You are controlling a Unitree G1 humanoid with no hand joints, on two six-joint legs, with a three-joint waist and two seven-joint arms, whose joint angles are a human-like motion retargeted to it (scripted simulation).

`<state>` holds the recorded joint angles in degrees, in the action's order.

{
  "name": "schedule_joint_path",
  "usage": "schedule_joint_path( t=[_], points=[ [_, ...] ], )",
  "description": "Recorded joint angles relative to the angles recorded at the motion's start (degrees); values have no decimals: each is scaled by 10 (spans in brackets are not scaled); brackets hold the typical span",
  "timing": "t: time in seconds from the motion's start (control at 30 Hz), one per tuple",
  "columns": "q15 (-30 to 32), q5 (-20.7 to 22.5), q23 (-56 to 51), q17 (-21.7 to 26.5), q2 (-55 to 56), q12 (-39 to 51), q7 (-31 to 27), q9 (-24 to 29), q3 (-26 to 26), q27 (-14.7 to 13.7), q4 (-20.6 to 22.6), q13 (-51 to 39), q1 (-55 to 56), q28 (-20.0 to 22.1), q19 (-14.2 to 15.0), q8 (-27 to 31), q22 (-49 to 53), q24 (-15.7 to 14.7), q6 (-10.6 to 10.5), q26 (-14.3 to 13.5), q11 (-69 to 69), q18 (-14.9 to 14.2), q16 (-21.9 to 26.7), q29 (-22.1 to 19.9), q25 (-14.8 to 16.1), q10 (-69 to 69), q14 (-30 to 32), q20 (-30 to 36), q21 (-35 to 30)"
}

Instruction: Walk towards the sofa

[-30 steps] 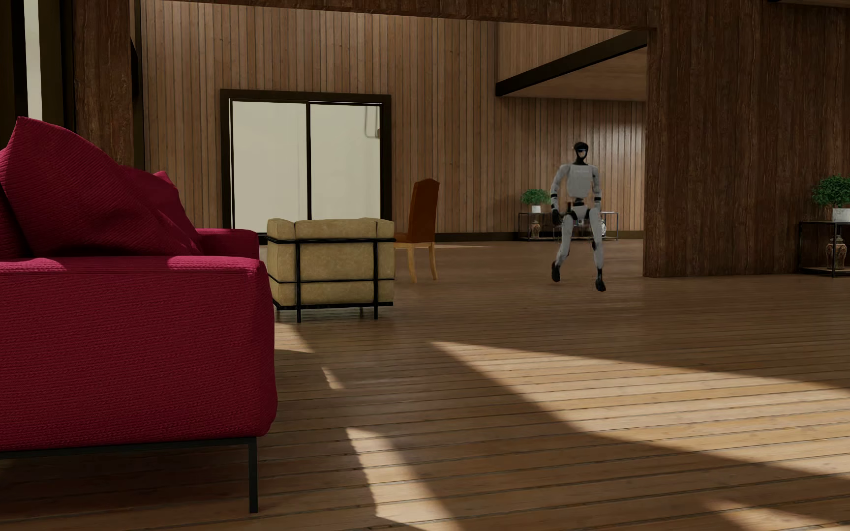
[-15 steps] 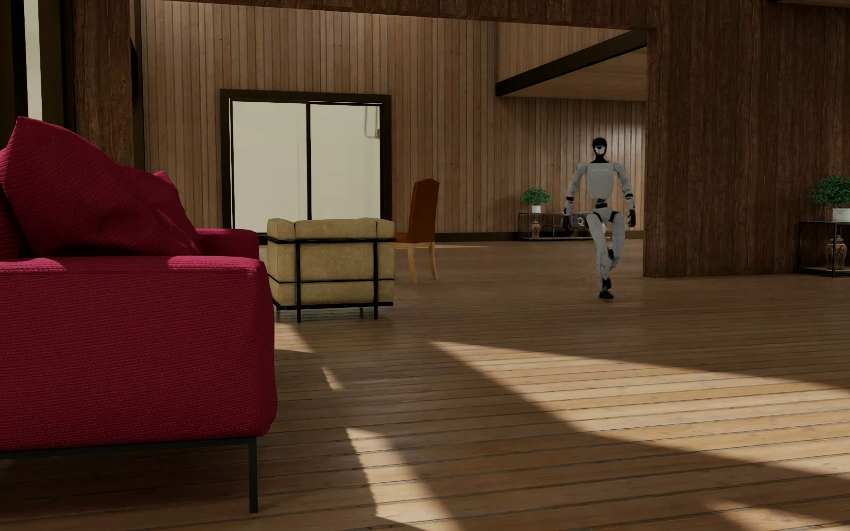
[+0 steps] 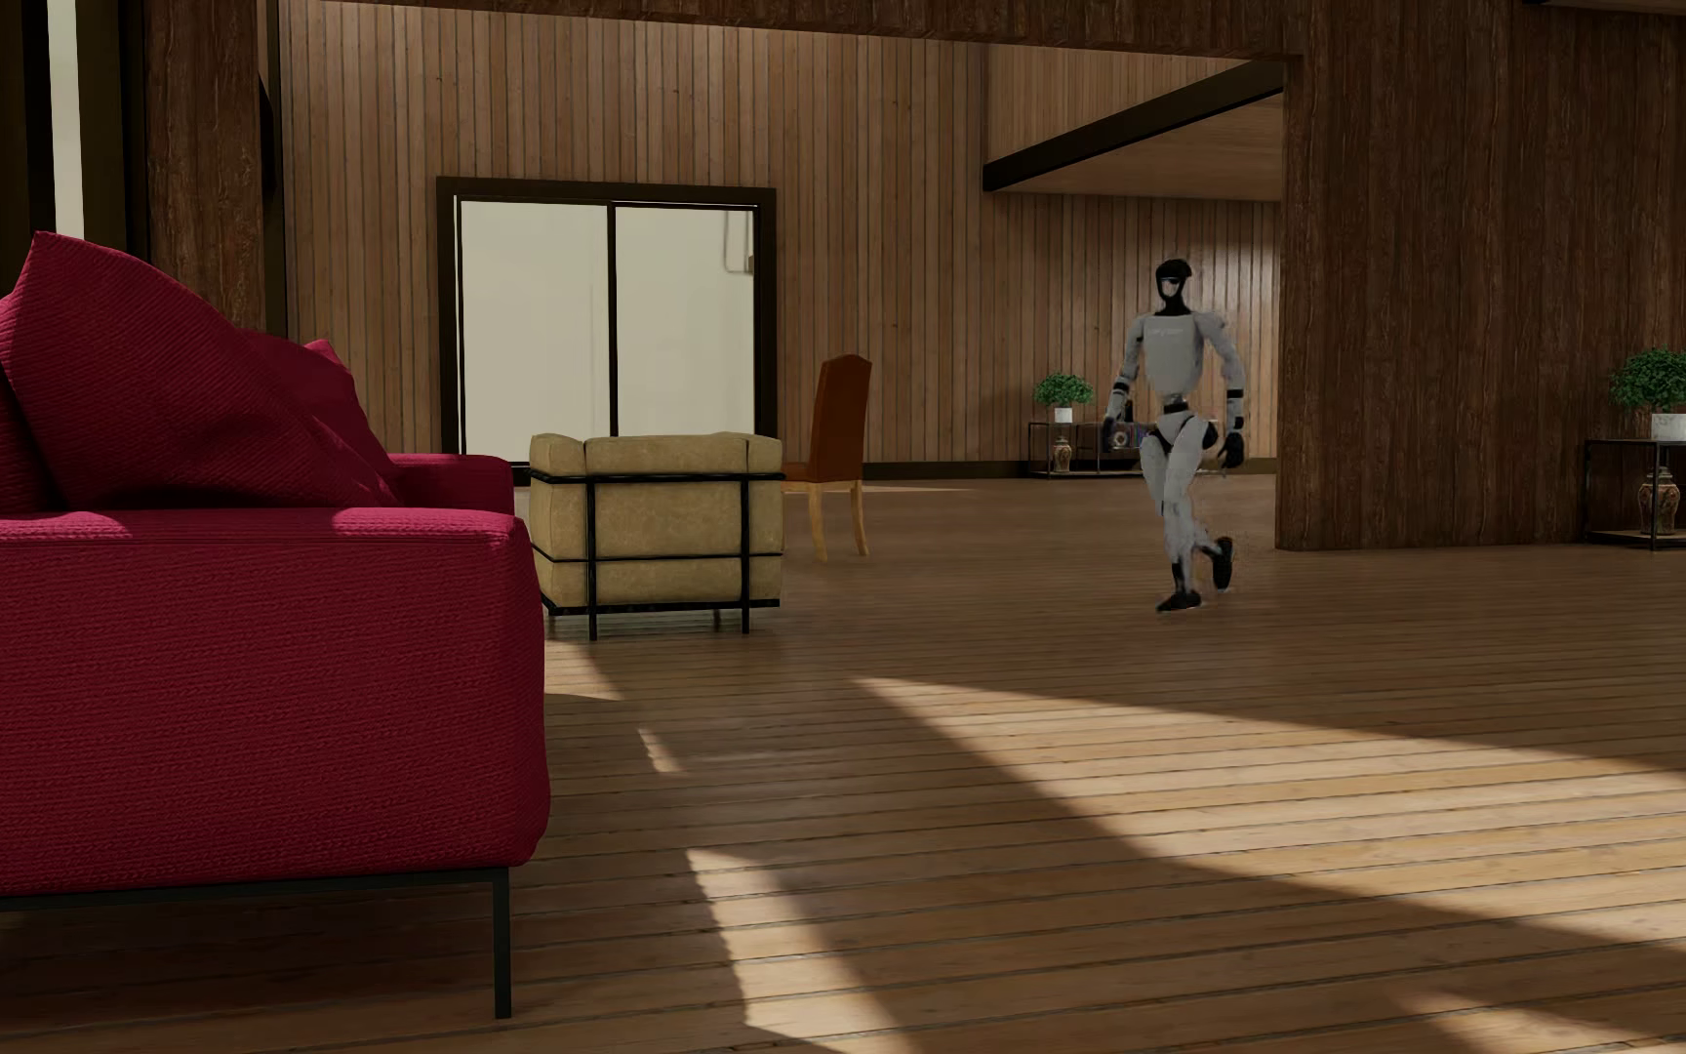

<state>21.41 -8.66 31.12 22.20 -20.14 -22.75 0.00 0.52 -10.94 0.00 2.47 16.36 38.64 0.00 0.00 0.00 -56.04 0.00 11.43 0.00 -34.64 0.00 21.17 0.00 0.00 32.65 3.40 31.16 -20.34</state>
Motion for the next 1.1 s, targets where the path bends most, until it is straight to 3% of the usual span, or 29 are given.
schedule_joint_path(
  t=[0.03, 0.07, 0.13, 0.17, 0.2, 0.3, 0.37, 0.43, 0.47, 0.5, 0.53, 0.57, 0.63, 0.67, 0.7, 0.77, 0.8, 0.83, 0.87, 0.9, 0.93, 1.0, 1.03, 1.07, 1.1],
  points=[
    [80, -9, 45, -10, 38, 11, 0, -11, 18, 0, 25, 10, 16, 0, 0, 0, -11, 0, 10, 0, -79, 0, 2, 0, 0, 64, 81, -5, -3],
    [60, -14, 90, -16, 86, 30, 0, 5, 36, 0, 53, 12, -10, 0, 0, 0, -16, 0, 18, 0, -192, 0, 9, 0, 0, 118, 81, -5, -13],
    [-219, 2, 162, -17, 216, 78, 0, 37, 78, 0, 92, 5, -150, 0, 0, 0, -11, 0, 11, 0, -408, 0, 19, 0, 0, 87, 38, -19, -53],
    [-323, 18, 178, -13, 289, 100, 0, 37, 109, 0, 92, 16, -221, 0, 0, 0, -3, 0, -5, 0, -444, 0, 24, 0, 0, 51, -2, -17, -59],
    [-375, 31, 192, -4, 324, 107, 0, 55, 146, 0, 82, 27, -317, 0, 0, 0, 47, 0, -20, 0, -412, 0, 41, 0, 0, 7, -46, -12, -71],
    [-370, 27, 221, 17, 444, 170, 0, 55, 238, 0, 50, 63, -497, 0, 0, 0, 103, 0, -50, 0, -157, 0, 54, 0, 0, -90, -184, -60, -46],
    [-342, 4, 241, 22, 484, 222, 0, 39, 281, 0, 44, 73, -558, 0, 0, 0, 140, 0, -48, 0, 54, 0, 65, 0, 0, -99, -238, -77, -33],
    [-355, -14, 256, 26, 520, 240, 0, 41, 319, 0, 8, 87, -614, 0, 0, 0, 174, 0, -58, 0, 39, 0, 68, 0, 0, -77, -225, -101, -22],
    [-345, -9, 272, 25, 525, 231, 0, 41, 330, 0, -12, 93, -633, 0, 0, 0, 184, 0, -66, 0, -21, 0, 59, 0, 0, -39, -179, -112, -22],
    [-307, 1, 290, 22, 542, 215, 0, 26, 332, 0, -25, 97, -616, 0, 0, 0, 183, 0, -80, 0, -86, 0, 44, 0, 0, 34, -91, -119, -24],
    [-293, 25, 314, 19, 537, 196, 0, 25, 315, 0, -39, 92, -584, 0, 0, 0, 167, 0, -98, 0, -149, 0, 27, 0, 0, 144, 26, -115, -38],
    [-318, 63, 311, 15, 484, 172, 0, 45, 292, 0, -45, 86, -539, 0, 0, 0, 161, 0, -106, 0, -160, 0, 21, 0, 0, 281, 107, -108, -31],
    [-351, 93, 272, 0, 376, 156, 0, 61, 237, 0, -22, 72, -407, 0, 0, 0, 104, 0, -102, 0, -123, 0, 3, 0, 0, 479, 23, -44, -23],
    [-352, 84, 234, -10, 318, 126, 0, 57, 201, 0, 10, 66, -337, 0, 0, 0, 81, 0, -83, 0, -83, 0, -14, 0, 0, 484, 4, -69, -10],
    [-351, 86, 190, -14, 253, 100, 0, 59, 161, 0, 23, 62, -284, 0, 0, 0, 59, 0, -74, 0, -38, 0, -16, 0, 0, 424, 25, -51, 2],
    [-356, 66, 94, -14, 147, 50, 0, 57, 91, 0, 39, 42, -205, 0, 0, 0, 21, 0, -57, 0, 29, 0, -13, 0, 0, 180, 113, -12, 10],
    [-367, 62, 51, -9, 114, 31, 0, 53, 66, 0, 29, 19, -174, 0, 0, 0, 4, 0, -60, 0, 42, 0, -12, 0, 0, 57, 84, -6, 14],
    [-386, 62, 23, 0, 83, 24, 0, 50, 45, 0, 21, -10, -158, 0, 0, 0, -16, 0, -65, 0, 52, 0, -2, 0, 0, -39, -62, 62, 11],
    [-407, 54, -7, 5, 54, 6, 0, 46, 22, 0, 7, -29, -139, 0, 0, 0, -22, 0, -67, 0, 49, 0, 3, 0, 0, -59, -216, 81, 22],
    [-420, 50, -22, 6, 29, -10, 0, 47, -2, 0, -13, -45, -118, 0, 0, 0, -27, 0, -71, 0, 45, 0, 8, 0, 0, -52, -259, 97, 37],
    [-405, 37, -30, 2, -7, -21, 0, 55, -16, 0, -12, -48, -102, 0, 0, 0, -42, 0, -64, 0, 38, 0, 9, 0, 0, -53, -203, 111, 56],
    [-266, 3, -15, -10, 1, -39, 0, 30, -23, 0, 20, -30, -68, 0, 0, 0, -64, 0, -43, 0, -47, 0, 4, 0, 0, 1, 65, 101, 77],
    [-164, -20, 11, -19, 22, -42, 0, 28, -3, 0, 56, -17, -76, 0, 0, 0, -72, 0, -23, 0, -138, 0, 3, 0, 0, 47, 115, 109, 72],
    [-109, -24, 51, -27, 55, -33, 0, 39, 23, 0, 83, -8, -109, 0, 0, 0, -70, 0, -10, 0, -242, 0, 7, 0, 0, 80, 104, 115, 52],
    [-158, -24, 90, -32, 116, -10, 0, 50, 42, 0, 101, -8, -159, 0, 0, 0, -61, 0, -9, 0, -355, 0, 9, 0, 0, 76, 76, 132, 29]
  ],
)
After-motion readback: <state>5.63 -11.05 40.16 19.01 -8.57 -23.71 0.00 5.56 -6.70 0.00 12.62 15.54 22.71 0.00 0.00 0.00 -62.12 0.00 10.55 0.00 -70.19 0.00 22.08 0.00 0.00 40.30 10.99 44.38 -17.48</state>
